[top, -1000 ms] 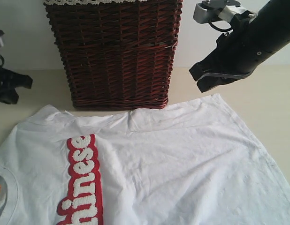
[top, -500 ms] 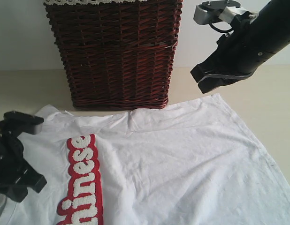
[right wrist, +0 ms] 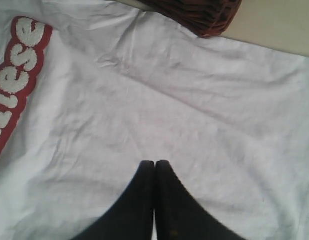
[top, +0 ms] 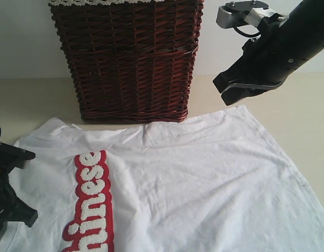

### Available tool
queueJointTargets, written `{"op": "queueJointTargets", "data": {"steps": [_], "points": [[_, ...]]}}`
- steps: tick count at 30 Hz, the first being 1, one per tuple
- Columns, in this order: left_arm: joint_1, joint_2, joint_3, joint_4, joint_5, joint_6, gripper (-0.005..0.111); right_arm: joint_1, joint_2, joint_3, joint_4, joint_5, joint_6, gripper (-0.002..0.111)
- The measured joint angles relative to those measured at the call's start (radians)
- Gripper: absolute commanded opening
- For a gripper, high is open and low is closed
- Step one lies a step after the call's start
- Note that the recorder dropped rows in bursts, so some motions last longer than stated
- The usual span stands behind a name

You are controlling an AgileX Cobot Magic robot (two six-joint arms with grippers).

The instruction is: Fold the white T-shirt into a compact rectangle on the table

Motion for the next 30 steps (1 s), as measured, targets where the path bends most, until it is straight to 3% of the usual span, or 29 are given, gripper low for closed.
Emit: {"op": "queueJointTargets", "data": {"steps": [16,21,30], "points": [[0.198,0.098,-0.168,0.052,-0.027,-0.051,0.0,0.0,0.0,0.0,0.0,-0.013,0.0,0.0],[0.216,0.114,-0.217,0.067,-0.085,-0.012,0.0,0.0,0.0,0.0,0.0,-0.019,0.0,0.0],[0.215,0.082,-0.323,0.049,-0.06,0.04,0.0,0.0,0.043,0.004,-0.083,-0.021,0.0,0.0]]}}
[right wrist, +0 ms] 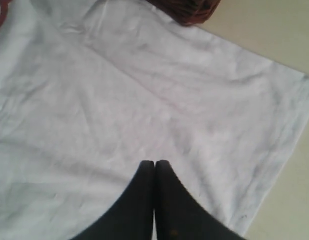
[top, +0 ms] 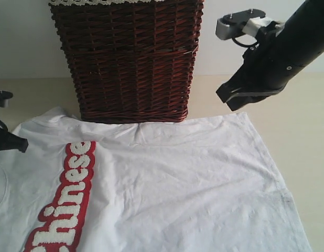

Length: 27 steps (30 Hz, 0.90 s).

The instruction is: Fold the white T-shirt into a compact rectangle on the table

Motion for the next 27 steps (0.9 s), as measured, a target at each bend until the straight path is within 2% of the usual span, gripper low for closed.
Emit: {"op": "queueJointTargets", "data": {"steps": [4,8,12,19,27], "points": [[-0.032,-0.06,0.003,-0.119,-0.017,0.081,0.0,0.0,0.077,0.011,-0.08,-0.002,0.042,0.0],[-0.058,-0.068,0.052,-0.218,-0.026,0.158,0.0,0.0,0.171,0.015,-0.269,-0.011,0.224,0.0],[-0.067,-0.058,0.087,-0.238,-0.044,0.17,0.0,-0.001,0.258,0.021,-0.372,-0.009,0.326,0.0],[-0.067,-0.032,0.091,-0.241,-0.052,0.175,0.0,-0.001,0.368,0.045,-0.426,-0.031,0.35,0.0],[-0.067,0.014,0.091,-0.241,-0.058,0.175,0.0,-0.02,0.389,0.045,-0.529,-0.031,0.424,0.0]]}}
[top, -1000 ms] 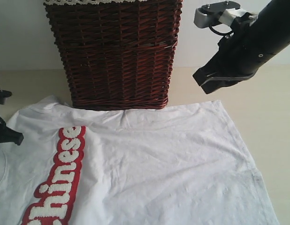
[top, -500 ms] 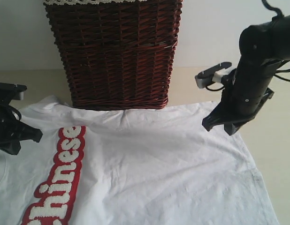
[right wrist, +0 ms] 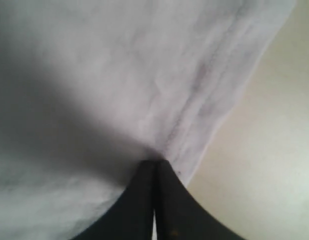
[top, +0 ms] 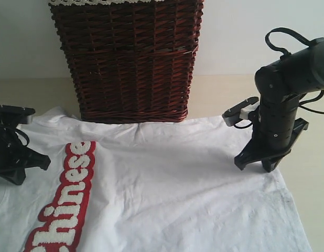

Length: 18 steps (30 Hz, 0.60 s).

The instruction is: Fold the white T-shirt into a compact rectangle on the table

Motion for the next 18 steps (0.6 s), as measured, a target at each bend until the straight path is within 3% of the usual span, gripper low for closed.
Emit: {"op": "queueJointTargets", "data": {"steps": [10,18], "points": [[0.0,-0.011,-0.046,0.031,0.037,0.0,0.0,-0.028,0.0,-0.006,0.011,0.004,0.011,0.0],[-0.002,-0.044,-0.039,0.033,0.041,-0.006,0.0,-0.028,-0.071,-0.039,0.318,-0.023,-0.242,0.0]]}}
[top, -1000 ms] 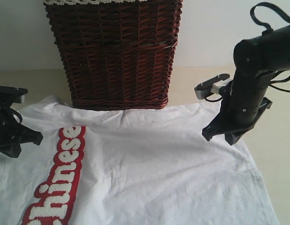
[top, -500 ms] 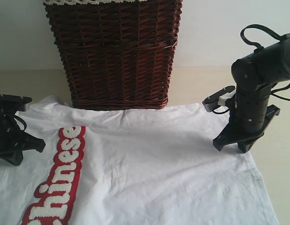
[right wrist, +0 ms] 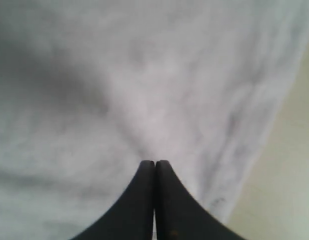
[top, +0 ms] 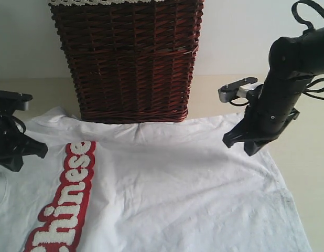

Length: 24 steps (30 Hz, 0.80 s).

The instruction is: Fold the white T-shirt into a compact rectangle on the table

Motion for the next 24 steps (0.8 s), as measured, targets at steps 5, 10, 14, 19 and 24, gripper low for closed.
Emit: {"op": "queueJointTargets", "data": {"steps": [5,10,14,19,24], "points": [[-0.004,0.056,0.02,-0.004,0.05,0.022,0.0,0.0,0.016,0.029,0.131,-0.002,-0.159,0.0],[-0.004,0.084,0.02,0.008,0.081,0.022,0.0,0.0,0.073,0.037,0.006,-0.005,-0.054,0.0],[0.007,0.096,0.016,0.046,0.09,-0.013,0.0,0.002,0.084,0.035,-0.073,-0.009,0.045,0.0],[0.052,0.102,0.008,0.107,0.09,-0.081,0.0,0.004,0.086,0.031,-0.081,-0.02,0.072,0.0],[0.11,0.117,-0.025,0.142,0.087,-0.117,0.0,0.004,0.103,-0.008,0.002,-0.074,0.014,0.0]]}}
